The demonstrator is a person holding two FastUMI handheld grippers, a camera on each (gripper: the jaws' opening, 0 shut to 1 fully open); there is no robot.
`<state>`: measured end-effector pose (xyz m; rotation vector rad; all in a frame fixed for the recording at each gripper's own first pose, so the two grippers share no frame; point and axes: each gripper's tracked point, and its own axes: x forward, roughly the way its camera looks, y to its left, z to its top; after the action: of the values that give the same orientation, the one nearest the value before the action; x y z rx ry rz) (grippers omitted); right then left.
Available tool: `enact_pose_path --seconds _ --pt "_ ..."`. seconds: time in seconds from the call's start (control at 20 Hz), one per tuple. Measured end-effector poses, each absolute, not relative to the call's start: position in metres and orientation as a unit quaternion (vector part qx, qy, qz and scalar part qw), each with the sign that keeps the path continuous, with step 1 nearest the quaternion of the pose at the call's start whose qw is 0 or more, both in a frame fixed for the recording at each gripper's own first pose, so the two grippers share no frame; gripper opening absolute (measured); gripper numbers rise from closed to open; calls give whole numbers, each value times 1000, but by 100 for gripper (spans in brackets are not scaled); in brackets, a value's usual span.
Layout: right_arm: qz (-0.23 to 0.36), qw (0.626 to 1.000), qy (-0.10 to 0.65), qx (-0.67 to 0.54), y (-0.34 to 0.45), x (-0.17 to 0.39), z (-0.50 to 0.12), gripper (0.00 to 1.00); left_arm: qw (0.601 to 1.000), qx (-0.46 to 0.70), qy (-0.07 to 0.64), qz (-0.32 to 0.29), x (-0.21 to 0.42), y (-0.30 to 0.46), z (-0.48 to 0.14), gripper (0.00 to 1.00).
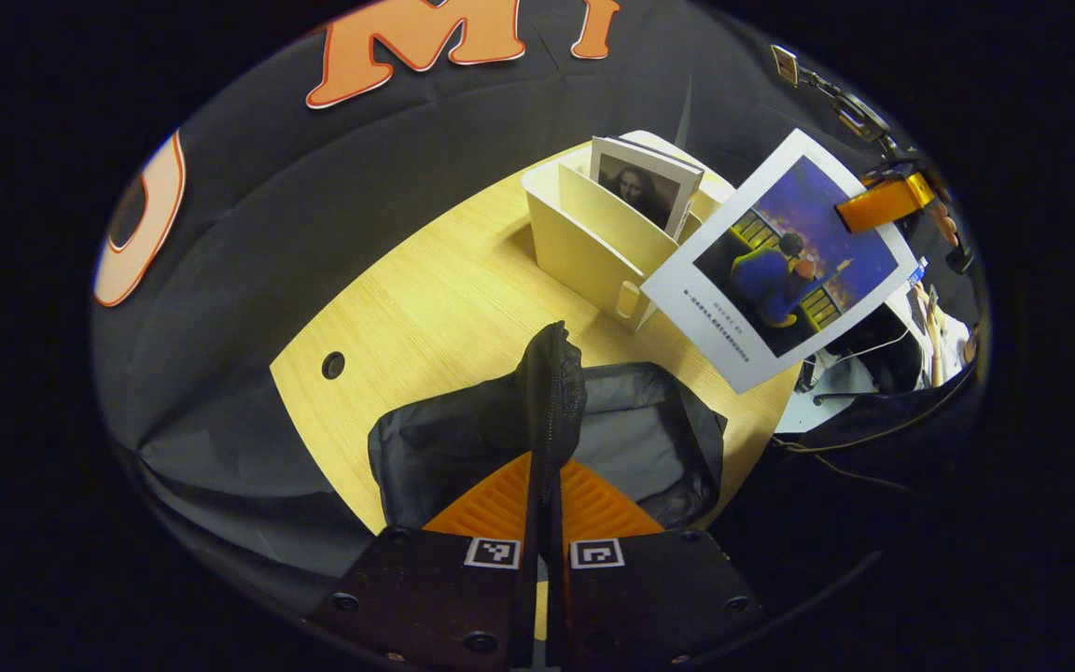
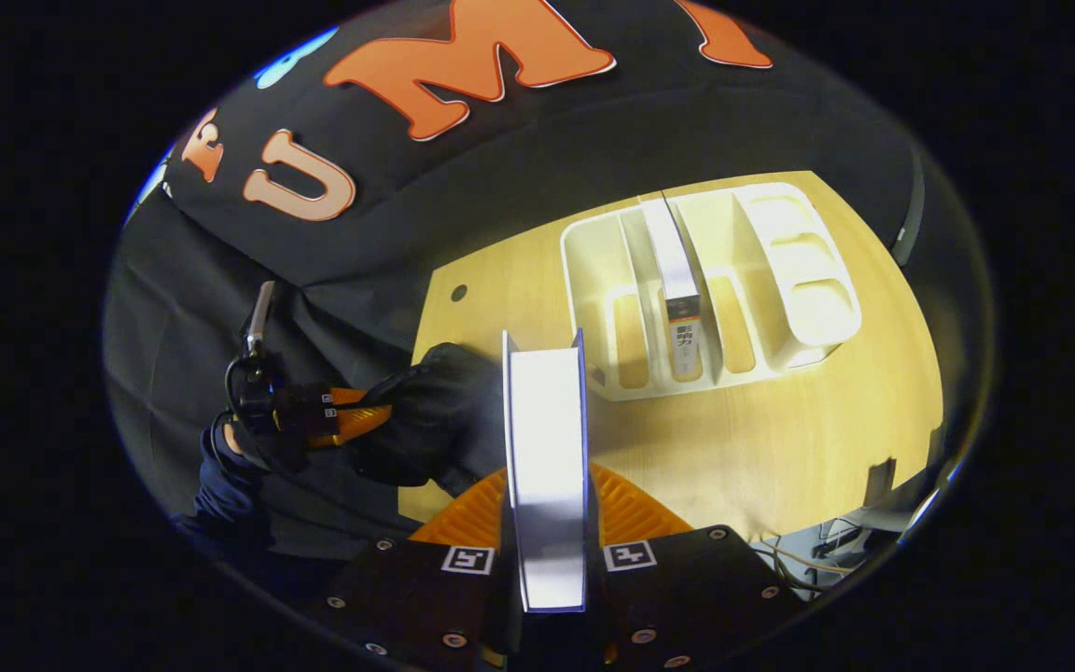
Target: Open the schoolbag, grab two books from the bookshelf and put them into the schoolbag.
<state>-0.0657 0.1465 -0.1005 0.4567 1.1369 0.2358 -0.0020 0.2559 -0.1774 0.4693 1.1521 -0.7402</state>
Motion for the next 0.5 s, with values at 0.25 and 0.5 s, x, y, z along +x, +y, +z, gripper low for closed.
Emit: enact_pose_path --seconds 0.25,0.5 --pt "155 780 527 300 202 -73 -132 28 760 203 521 -331 -1 254 -169 5" --pt "160 761 523 349 234 -56 -183 28 767 198 517 -323 1 253 -162 4"
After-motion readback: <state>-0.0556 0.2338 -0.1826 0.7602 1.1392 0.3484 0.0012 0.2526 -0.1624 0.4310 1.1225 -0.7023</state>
